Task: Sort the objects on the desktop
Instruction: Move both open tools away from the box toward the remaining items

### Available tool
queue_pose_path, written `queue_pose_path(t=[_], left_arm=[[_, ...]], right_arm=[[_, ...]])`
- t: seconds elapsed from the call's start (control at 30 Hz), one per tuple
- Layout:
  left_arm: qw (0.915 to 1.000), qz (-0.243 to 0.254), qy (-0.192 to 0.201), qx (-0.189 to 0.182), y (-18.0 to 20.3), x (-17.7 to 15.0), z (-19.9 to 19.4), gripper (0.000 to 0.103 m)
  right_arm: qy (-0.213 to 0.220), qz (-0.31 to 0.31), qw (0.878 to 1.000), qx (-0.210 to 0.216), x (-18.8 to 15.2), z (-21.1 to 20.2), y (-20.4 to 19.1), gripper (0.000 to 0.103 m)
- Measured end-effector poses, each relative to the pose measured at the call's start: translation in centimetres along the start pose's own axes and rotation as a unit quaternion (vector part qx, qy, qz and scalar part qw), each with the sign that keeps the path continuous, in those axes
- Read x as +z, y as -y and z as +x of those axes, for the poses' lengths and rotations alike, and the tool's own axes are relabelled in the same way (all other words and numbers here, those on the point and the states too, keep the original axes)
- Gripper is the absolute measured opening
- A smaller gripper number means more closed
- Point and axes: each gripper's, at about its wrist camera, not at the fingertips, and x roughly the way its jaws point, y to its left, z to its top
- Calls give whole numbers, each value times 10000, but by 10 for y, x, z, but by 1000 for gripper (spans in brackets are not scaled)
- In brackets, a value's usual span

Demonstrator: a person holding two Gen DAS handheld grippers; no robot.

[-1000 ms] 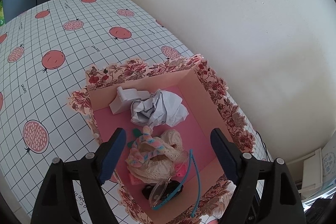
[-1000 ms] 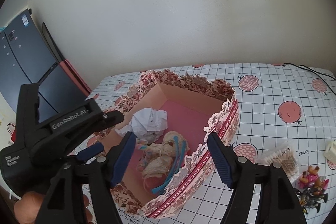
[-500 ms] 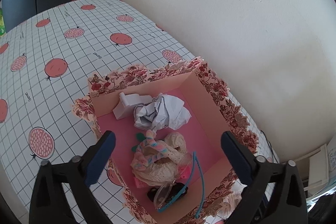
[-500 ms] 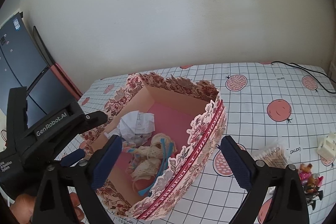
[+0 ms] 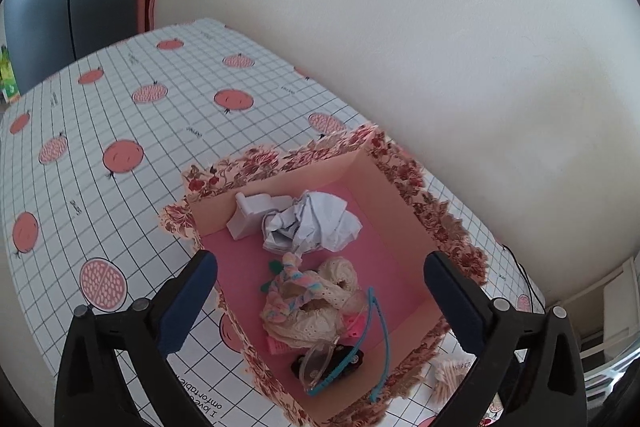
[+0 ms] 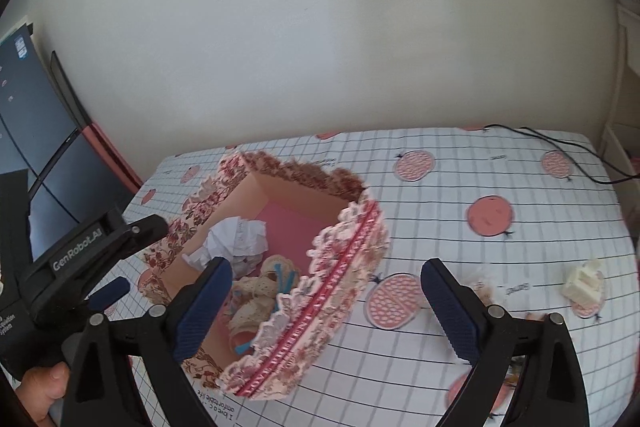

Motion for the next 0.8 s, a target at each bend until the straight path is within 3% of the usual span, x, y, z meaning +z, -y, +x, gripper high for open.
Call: queue_pose_path(t=[0.4, 0.8], left_arm=[[9970, 668, 235, -301, 62, -22, -30, 103], [9860, 1328, 489, -885, 137, -59, -42, 103]], right_arm=[[360, 205, 9988, -247, 17, -60, 54, 97], [819, 709, 9918, -674, 26, -116, 129, 100]])
